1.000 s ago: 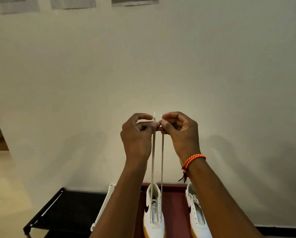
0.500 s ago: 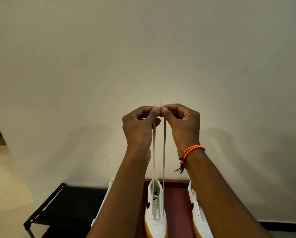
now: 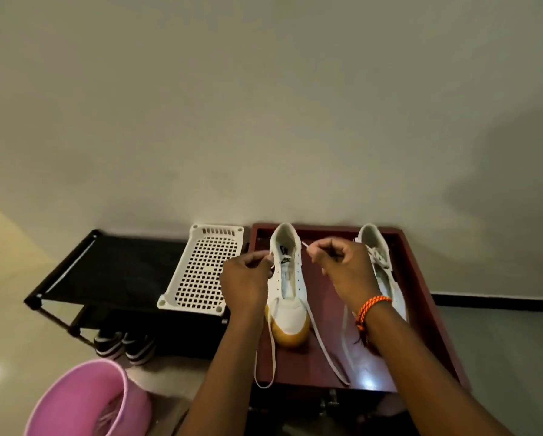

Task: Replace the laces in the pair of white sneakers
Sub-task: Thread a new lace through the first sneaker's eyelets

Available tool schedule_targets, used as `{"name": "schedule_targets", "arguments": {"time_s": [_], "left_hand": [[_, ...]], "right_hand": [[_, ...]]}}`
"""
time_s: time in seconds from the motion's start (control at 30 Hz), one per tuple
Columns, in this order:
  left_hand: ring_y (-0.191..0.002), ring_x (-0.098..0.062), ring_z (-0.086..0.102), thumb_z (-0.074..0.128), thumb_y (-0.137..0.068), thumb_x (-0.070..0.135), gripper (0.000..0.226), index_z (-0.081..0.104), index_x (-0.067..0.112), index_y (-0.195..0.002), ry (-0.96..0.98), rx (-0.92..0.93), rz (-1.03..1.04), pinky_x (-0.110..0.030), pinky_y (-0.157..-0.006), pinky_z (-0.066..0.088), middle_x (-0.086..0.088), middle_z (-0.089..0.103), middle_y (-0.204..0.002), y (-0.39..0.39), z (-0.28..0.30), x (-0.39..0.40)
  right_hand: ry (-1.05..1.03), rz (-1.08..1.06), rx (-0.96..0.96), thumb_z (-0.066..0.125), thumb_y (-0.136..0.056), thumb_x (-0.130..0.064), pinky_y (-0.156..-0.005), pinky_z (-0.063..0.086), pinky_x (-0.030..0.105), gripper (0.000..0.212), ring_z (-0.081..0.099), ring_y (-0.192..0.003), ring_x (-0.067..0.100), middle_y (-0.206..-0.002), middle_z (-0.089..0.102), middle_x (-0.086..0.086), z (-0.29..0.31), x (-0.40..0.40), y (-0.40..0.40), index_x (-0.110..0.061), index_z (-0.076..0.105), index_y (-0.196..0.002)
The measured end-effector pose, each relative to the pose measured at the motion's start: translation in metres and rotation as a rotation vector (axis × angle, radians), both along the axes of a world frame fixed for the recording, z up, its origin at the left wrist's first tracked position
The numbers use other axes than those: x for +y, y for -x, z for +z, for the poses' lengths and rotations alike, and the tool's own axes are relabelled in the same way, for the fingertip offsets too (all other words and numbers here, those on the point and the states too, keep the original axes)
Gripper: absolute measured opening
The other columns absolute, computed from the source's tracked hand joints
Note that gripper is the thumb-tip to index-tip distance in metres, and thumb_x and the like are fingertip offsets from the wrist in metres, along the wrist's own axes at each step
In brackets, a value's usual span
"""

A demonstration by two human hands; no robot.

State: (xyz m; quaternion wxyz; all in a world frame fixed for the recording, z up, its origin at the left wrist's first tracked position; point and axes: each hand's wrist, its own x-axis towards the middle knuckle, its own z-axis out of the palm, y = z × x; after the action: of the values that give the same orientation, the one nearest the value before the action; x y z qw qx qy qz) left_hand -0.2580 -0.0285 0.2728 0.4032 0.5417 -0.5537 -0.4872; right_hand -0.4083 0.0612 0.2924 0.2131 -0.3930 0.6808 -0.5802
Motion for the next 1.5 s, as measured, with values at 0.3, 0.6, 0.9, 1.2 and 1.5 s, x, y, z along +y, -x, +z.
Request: {"name": "schedule_targets", "arguments": {"time_s": [0.3, 0.6, 0.9, 1.2, 1.5], "left_hand": [[-0.083, -0.018, 0.073, 0.082, -0.088, 0.022, 0.008, 0.081, 0.024, -0.096, -0.106, -0.362, -0.025, -0.035, -0.08, 0.06, 0.008, 0.075, -0.085, 0.014, -0.094, -0.028], [-0.083, -0.02, 0.074, 0.074, -0.093, 0.02, 0.012, 0.085, 0.024, -0.089, 0.028, -0.636, -0.148, -0.034, -0.072, 0.058, 0.005, 0.08, -0.09, 0.013, -0.103, -0.042], [-0.073, -0.013, 0.073, 0.076, -0.087, 0.009, 0.019, 0.085, 0.025, -0.082, -0.022, -0.58, -0.18, -0.032, -0.067, 0.06, 0.009, 0.078, -0.079, 0.012, -0.104, -0.043], [-0.078, -0.017, 0.073, 0.077, -0.089, 0.013, 0.015, 0.085, 0.025, -0.086, 0.023, -0.629, -0.213, -0.037, -0.071, 0.062, 0.005, 0.079, -0.085, 0.012, -0.103, -0.043], [-0.082, -0.019, 0.073, 0.074, -0.088, 0.01, 0.016, 0.084, 0.024, -0.087, 0.054, -0.664, -0.232, -0.031, -0.071, 0.057, 0.002, 0.078, -0.088, 0.014, -0.103, -0.042]], "right_hand": [[-0.252, 0.001, 0.15, 0.08, -0.09, -0.015, -0.071, 0.054, 0.023, 0.011, 0.067, -0.077, 0.002, -0.086, 0.071, -0.011, -0.122, -0.02, 0.001, -0.023, 0.079, -0.084], [-0.364, -0.022, 0.659, 0.078, -0.087, -0.023, -0.078, 0.055, 0.033, 0.015, 0.04, -0.138, 0.019, -0.165, 0.032, -0.01, -0.135, -0.049, -0.02, -0.02, 0.075, -0.072], [-0.326, -0.17, 0.293, 0.078, -0.082, -0.004, -0.106, 0.035, 0.029, 0.018, 0.034, -0.136, 0.016, -0.159, 0.039, -0.006, -0.151, -0.063, -0.033, -0.019, 0.075, -0.072], [-0.388, -0.143, 0.241, 0.076, -0.081, -0.001, -0.095, 0.05, 0.031, 0.014, 0.049, -0.137, 0.019, -0.155, 0.045, -0.001, -0.145, -0.068, -0.027, -0.011, 0.079, -0.072], [-0.318, -0.181, 0.222, 0.074, -0.086, -0.003, -0.099, 0.054, 0.038, 0.014, 0.05, -0.137, 0.021, -0.155, 0.046, -0.001, -0.149, -0.065, -0.035, -0.011, 0.075, -0.075]]}}
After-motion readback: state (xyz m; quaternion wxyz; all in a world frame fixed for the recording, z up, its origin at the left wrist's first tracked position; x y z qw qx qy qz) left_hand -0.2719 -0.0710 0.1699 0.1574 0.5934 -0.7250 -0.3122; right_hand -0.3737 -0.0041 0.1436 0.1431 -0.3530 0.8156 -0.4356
